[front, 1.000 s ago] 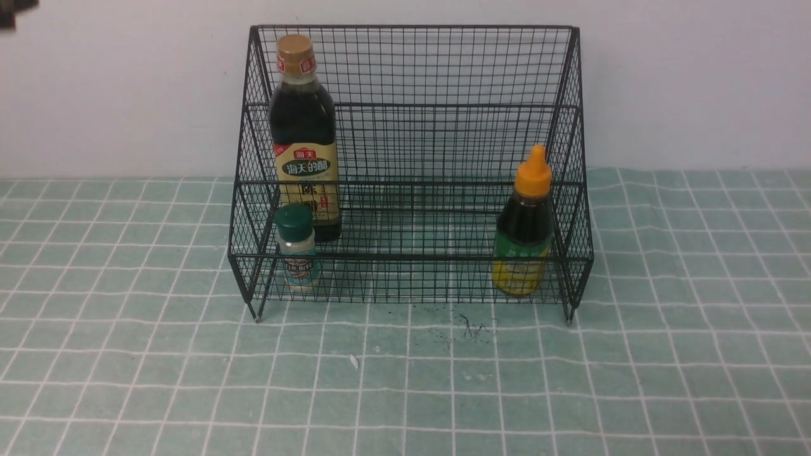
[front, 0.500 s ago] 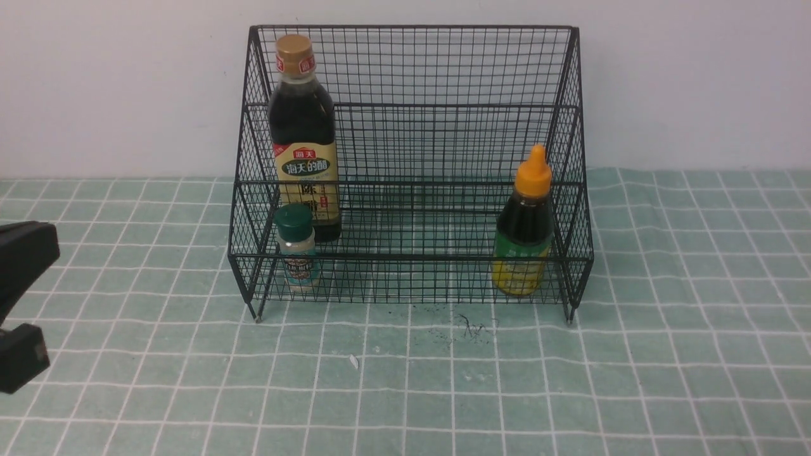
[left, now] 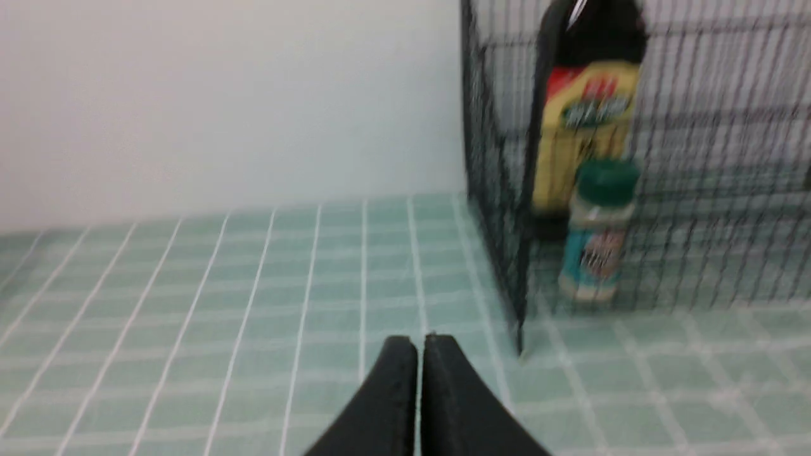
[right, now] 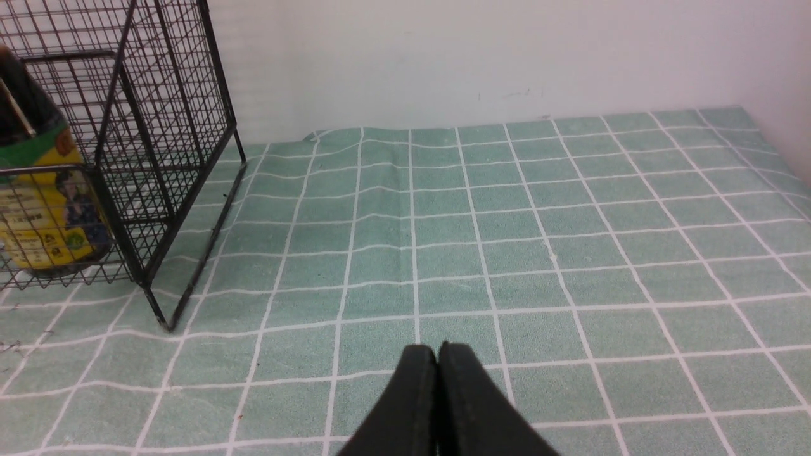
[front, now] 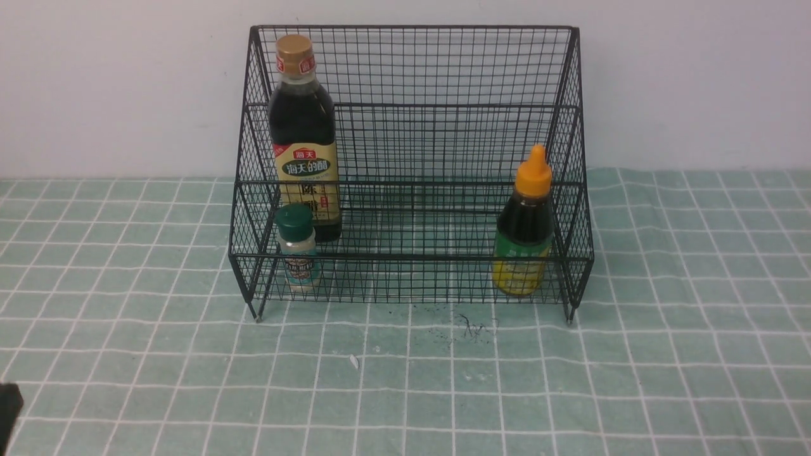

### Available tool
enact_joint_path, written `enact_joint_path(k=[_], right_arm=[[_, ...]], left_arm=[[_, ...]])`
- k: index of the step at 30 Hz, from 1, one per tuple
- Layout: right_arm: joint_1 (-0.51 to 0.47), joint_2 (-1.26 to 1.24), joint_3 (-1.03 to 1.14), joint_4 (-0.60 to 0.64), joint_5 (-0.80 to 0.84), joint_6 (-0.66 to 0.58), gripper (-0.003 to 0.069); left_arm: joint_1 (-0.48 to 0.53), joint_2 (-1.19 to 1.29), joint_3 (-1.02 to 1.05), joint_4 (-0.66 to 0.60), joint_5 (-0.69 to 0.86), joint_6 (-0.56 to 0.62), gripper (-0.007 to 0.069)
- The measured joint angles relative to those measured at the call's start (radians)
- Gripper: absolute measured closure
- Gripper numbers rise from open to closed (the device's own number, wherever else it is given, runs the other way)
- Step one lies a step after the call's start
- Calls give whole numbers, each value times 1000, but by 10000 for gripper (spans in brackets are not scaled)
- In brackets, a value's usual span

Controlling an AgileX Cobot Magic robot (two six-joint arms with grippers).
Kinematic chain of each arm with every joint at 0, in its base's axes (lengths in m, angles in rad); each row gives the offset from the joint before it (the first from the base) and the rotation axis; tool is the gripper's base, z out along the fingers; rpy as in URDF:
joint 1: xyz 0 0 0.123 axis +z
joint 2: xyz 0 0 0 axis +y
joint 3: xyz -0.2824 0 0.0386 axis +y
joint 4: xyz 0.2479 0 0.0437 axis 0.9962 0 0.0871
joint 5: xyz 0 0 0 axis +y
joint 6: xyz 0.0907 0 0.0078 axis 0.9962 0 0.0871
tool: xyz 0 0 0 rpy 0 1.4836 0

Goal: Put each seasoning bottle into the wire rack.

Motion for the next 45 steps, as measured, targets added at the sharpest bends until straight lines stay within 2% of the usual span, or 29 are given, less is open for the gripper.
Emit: enact_joint_path(k=[5, 9, 45], right_arm=[[0, 0, 0, 0, 0, 0, 672], [0, 0, 0, 0, 0, 2, 672], [0, 0, 0, 0, 0, 3, 672]], left_arm=[[23, -85, 114, 0, 29, 53, 631], [23, -88, 116, -3, 83, 63, 631], [23, -88, 116, -4, 86, 63, 631]])
